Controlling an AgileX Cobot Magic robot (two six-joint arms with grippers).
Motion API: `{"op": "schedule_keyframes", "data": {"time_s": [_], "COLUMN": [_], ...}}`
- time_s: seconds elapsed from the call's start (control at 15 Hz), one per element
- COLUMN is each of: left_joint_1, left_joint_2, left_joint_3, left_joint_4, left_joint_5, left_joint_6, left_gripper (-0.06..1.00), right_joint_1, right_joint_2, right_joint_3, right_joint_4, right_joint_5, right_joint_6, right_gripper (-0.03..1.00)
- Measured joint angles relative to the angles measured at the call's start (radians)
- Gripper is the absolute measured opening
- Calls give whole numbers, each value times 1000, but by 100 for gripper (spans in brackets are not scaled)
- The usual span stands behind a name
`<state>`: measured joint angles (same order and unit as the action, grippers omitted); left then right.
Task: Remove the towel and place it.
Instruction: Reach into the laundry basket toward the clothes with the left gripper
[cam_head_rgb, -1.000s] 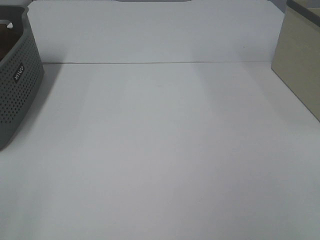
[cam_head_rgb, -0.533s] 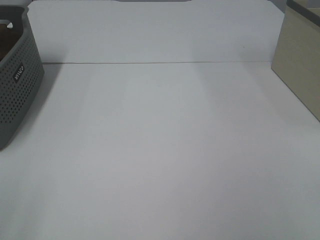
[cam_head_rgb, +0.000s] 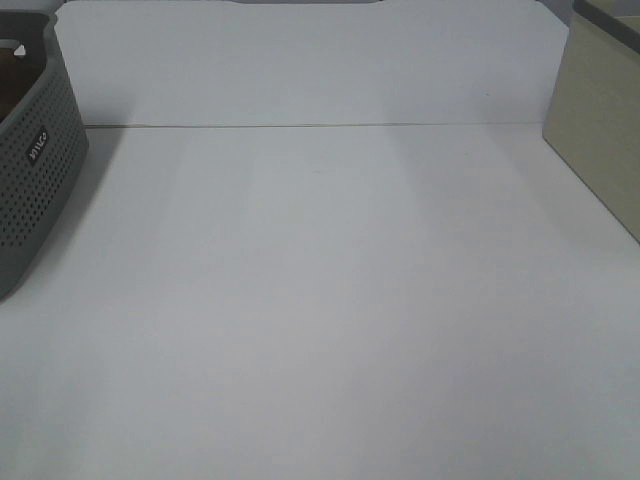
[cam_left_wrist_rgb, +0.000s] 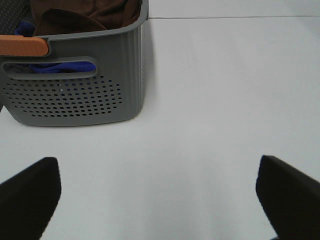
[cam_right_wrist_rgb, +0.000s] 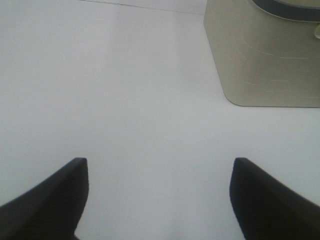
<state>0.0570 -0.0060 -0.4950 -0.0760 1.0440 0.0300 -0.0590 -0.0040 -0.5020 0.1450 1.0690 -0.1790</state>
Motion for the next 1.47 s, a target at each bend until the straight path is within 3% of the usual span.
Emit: {"op": "schedule_keyframes", "data": {"time_s": [1.47], "left_joint_1": [0], "left_joint_2": [0], "left_joint_3": [0], "left_joint_4": [15], "left_joint_5": [0], "left_joint_6": [-1], "left_gripper": [99], "right_joint_1": [1], "right_joint_2": [0], "right_joint_3": [0], "right_joint_4": [1], "right_joint_5": [0], "right_joint_6": [0], "right_gripper": [75]}}
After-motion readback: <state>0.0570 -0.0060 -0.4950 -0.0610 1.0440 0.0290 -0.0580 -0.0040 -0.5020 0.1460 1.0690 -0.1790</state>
